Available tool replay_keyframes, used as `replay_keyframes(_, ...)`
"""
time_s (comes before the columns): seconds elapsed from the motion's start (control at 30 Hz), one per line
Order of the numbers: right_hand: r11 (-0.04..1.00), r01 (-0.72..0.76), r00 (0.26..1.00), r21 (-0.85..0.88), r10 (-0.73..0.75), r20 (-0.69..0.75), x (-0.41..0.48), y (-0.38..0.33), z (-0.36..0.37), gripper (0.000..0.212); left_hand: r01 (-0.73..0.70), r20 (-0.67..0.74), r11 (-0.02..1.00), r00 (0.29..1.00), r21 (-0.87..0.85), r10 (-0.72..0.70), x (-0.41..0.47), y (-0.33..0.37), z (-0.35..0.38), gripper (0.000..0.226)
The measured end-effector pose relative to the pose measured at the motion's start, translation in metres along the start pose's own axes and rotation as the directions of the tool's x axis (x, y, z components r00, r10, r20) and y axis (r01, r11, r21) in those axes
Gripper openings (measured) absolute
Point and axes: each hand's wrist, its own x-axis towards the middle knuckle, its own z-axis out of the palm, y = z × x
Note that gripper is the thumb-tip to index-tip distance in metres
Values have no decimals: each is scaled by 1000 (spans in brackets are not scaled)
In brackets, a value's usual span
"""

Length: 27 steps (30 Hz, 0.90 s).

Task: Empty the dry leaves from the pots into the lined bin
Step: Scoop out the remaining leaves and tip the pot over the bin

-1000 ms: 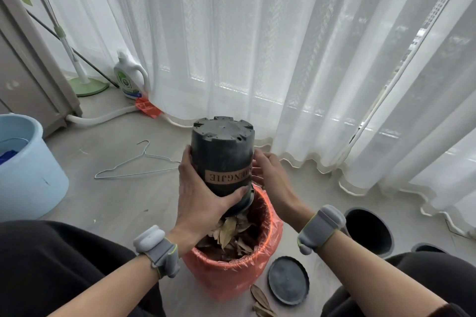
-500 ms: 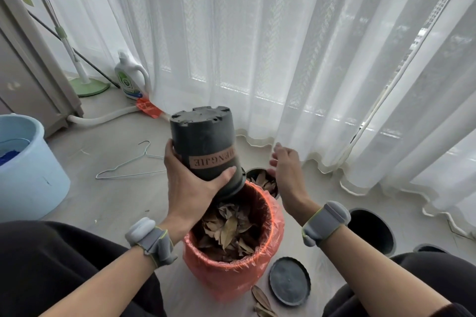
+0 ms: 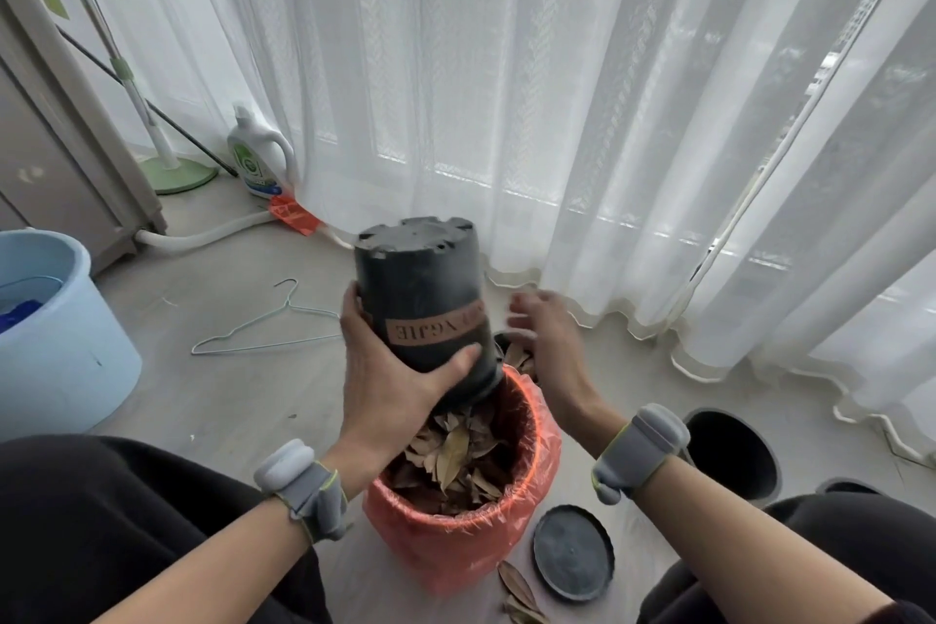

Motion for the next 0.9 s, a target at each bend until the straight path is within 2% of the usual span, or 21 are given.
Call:
replay_keyframes(0.03,1000,-12,992,-27,15,123,-4,2,4,40,-12,14,1000,1000,24,12,-5,2,2,134)
replay_keyframes(0.07,999,0,983,-36,7,186,-4,2,4,35,-22,23,999,999,35,21,-6,3,3,135)
replay_keyframes(0.17,998,46,986,37,-51,156,7,-5,-6,18,-1,24,1000,1000,-29,2,5,6,7,129)
replay_keyframes(0.23,973,174,981,-149,-158,112,9,-3,-19,30,49,26,992,999,-113,-46,9,11,12,124)
replay_keyframes(0.3,845,315,949,-431,-270,164,7,3,-29,45,123,78,973,991,-197,-110,9,16,21,120)
replay_keyframes(0.33,791,356,934,-498,-298,195,5,7,-34,50,169,123,959,982,-229,-144,8,17,27,120)
replay_keyframes(0.37,775,367,930,-515,-303,206,4,11,-41,53,215,169,945,970,-248,-176,7,18,31,119)
replay_keyframes(0.5,820,293,956,-492,-248,156,-5,19,-81,55,329,326,914,913,-235,-245,5,20,54,117)
replay_keyframes(0.63,782,310,947,-541,-201,252,-27,34,-108,60,414,408,888,859,-199,-309,-1,23,74,111)
replay_keyframes(0.7,717,319,945,-619,-294,146,-35,42,-125,51,462,497,860,810,-216,-310,-6,28,87,101)
replay_keyframes(0.77,712,229,932,-664,-357,-61,-37,46,-140,40,488,609,846,745,-217,-274,-8,31,94,83)
replay_keyframes(0.83,762,36,913,-646,-288,-288,-40,56,-170,27,486,709,856,665,-174,-234,-14,34,110,62)
replay_keyframes(0.9,783,-148,908,-605,-134,-396,-44,68,-193,20,431,725,898,645,-85,-241,-16,29,120,46)
